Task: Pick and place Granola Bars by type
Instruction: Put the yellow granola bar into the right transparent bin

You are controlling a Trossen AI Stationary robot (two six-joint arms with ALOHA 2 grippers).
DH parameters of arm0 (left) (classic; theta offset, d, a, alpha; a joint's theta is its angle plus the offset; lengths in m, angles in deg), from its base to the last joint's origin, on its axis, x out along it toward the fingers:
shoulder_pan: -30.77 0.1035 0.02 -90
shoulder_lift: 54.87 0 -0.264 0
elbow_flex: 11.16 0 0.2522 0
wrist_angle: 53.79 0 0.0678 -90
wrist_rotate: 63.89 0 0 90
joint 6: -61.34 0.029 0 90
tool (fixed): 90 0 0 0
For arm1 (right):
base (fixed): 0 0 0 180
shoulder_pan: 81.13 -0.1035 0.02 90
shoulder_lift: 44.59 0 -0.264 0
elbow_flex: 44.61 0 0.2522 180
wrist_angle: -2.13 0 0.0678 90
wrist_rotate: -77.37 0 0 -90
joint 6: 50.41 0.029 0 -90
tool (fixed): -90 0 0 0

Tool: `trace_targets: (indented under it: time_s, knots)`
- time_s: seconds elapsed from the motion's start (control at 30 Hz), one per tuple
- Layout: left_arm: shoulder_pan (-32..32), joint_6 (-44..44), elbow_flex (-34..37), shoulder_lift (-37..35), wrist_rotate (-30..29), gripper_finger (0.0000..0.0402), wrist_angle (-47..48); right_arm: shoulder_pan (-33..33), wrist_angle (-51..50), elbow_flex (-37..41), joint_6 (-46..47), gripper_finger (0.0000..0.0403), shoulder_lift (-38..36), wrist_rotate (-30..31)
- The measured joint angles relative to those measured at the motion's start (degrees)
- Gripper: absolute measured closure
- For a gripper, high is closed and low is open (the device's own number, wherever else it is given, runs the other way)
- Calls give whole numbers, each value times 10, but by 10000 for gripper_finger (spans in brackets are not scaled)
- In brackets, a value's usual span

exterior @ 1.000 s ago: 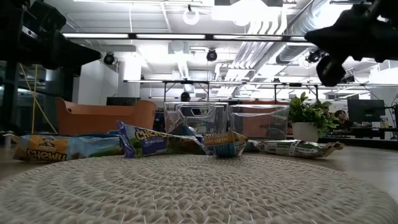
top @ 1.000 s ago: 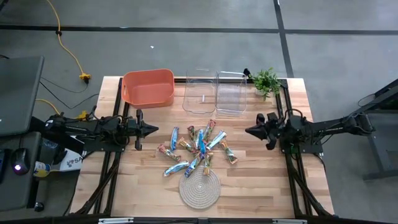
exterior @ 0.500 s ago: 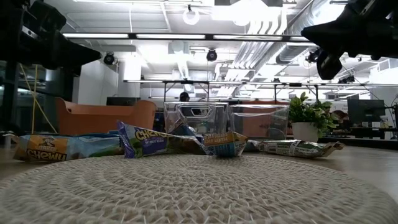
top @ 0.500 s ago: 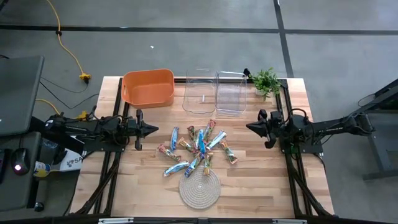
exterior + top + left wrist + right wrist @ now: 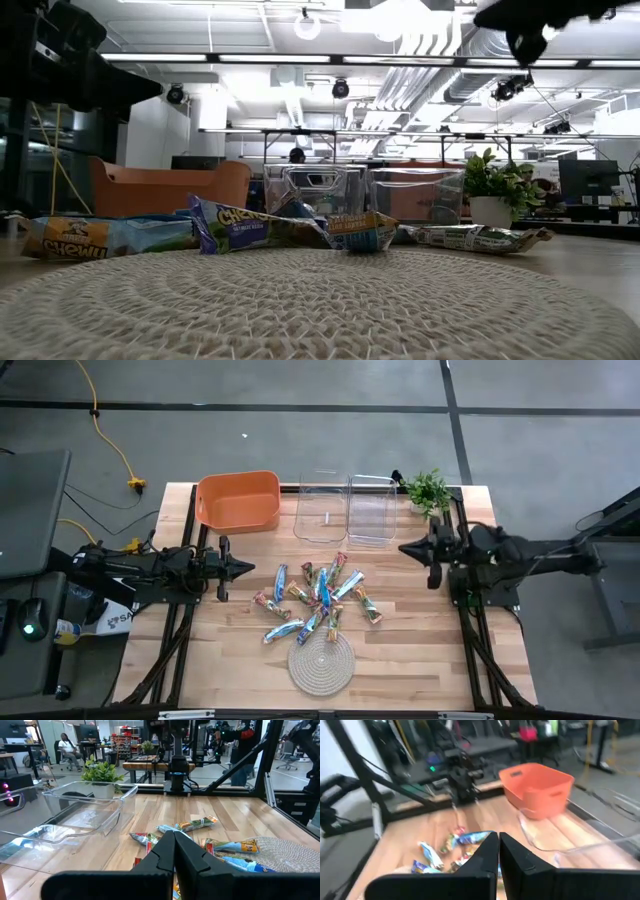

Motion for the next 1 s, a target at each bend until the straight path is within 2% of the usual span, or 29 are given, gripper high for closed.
trace_targets:
  time_s: [0.3,0.63,0.83,1.0]
  knots:
    - [0,0,0,0,0,401,0,0,-236,-247,117,402,129,56]
    - [0,0,0,0,0,401,0,0,-439,-458,209,403,331,28]
    - [0,0,0,0,0,401,0,0,-582,-544,313,403,446,21]
    - [0,0,0,0,0,401,0,-4,-634,-550,357,403,513,-4]
